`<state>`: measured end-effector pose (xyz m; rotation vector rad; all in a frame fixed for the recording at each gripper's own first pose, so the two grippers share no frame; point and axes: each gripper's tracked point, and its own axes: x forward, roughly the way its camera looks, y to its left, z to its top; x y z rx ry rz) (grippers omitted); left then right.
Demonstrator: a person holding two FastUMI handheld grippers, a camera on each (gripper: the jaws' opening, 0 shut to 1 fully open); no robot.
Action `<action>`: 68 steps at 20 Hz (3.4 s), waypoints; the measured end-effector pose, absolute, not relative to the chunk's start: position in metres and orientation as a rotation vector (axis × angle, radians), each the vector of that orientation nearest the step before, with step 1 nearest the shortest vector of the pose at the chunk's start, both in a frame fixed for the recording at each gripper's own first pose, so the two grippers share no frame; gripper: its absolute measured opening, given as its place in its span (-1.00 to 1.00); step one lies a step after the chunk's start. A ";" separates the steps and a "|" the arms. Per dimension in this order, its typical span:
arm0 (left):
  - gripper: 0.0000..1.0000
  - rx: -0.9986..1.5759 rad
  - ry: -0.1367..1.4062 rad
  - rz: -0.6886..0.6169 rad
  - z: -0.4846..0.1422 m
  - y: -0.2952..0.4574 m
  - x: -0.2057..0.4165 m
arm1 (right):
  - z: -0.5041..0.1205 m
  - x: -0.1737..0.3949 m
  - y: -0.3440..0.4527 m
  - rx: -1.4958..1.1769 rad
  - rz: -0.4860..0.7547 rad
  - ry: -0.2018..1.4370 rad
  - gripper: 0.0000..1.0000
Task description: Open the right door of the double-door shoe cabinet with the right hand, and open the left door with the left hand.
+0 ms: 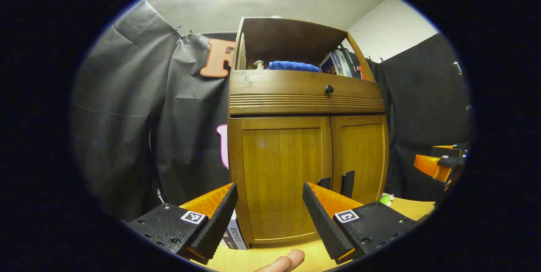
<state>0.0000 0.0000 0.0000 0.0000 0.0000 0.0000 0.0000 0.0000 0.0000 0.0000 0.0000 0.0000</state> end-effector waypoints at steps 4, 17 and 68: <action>0.90 -0.002 -0.004 0.005 -0.001 0.004 0.002 | -0.009 0.016 0.005 0.003 -0.001 0.020 0.96; 0.87 0.003 -0.045 0.020 0.022 -0.013 0.008 | -0.017 0.040 0.027 0.052 0.098 0.048 0.87; 0.87 -0.110 -0.040 -0.084 -0.030 -0.024 0.025 | -0.110 0.079 0.073 0.004 0.268 0.165 -0.45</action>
